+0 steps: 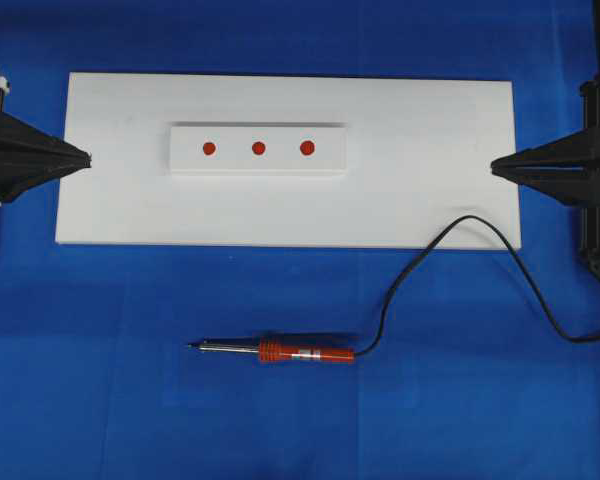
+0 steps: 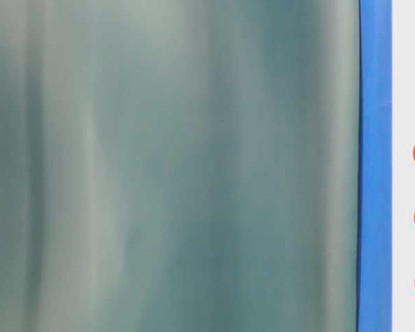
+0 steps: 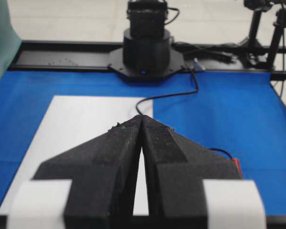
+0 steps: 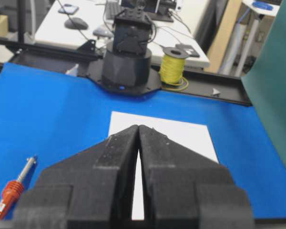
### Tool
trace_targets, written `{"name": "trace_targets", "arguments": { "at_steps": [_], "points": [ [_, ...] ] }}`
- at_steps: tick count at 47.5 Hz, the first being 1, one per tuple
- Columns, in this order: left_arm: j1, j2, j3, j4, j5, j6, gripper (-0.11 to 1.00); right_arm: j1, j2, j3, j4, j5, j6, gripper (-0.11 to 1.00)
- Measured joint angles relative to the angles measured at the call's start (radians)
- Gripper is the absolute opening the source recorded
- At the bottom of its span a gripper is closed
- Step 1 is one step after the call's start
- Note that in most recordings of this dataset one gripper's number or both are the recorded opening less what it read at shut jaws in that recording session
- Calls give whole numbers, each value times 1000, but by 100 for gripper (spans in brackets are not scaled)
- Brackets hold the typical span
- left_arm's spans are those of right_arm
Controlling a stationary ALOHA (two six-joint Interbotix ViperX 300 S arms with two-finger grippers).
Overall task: Touch the tip of the soldering iron to the mark.
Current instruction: 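Move the right gripper down to the red-handled soldering iron and grasp it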
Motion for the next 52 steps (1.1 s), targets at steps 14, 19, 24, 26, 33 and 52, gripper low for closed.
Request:
{"name": "trace_targets", "arguments": {
  "at_steps": [14,19,24,26,33,52],
  "points": [
    [-9,-6,-2,2,14,-9,0,0,-2,-34,2,95,3,-6],
    [-9,-6,-2,2,18,-9,0,0,5,-40,2,110,11,-6],
    [-9,-6,-2,2,20,-9,0,-2,11,-49,2,114,12,-6],
    [-9,-6,0,2,23,-9,0,-2,14,-54,3,114,14,-6],
    [-9,-5,-2,2,23,-9,0,2,46,-72,3,120,17,-2],
    [-6,-5,-2,2,23,-9,0,121,302,-213,5,141,86,91]
  ]
}}
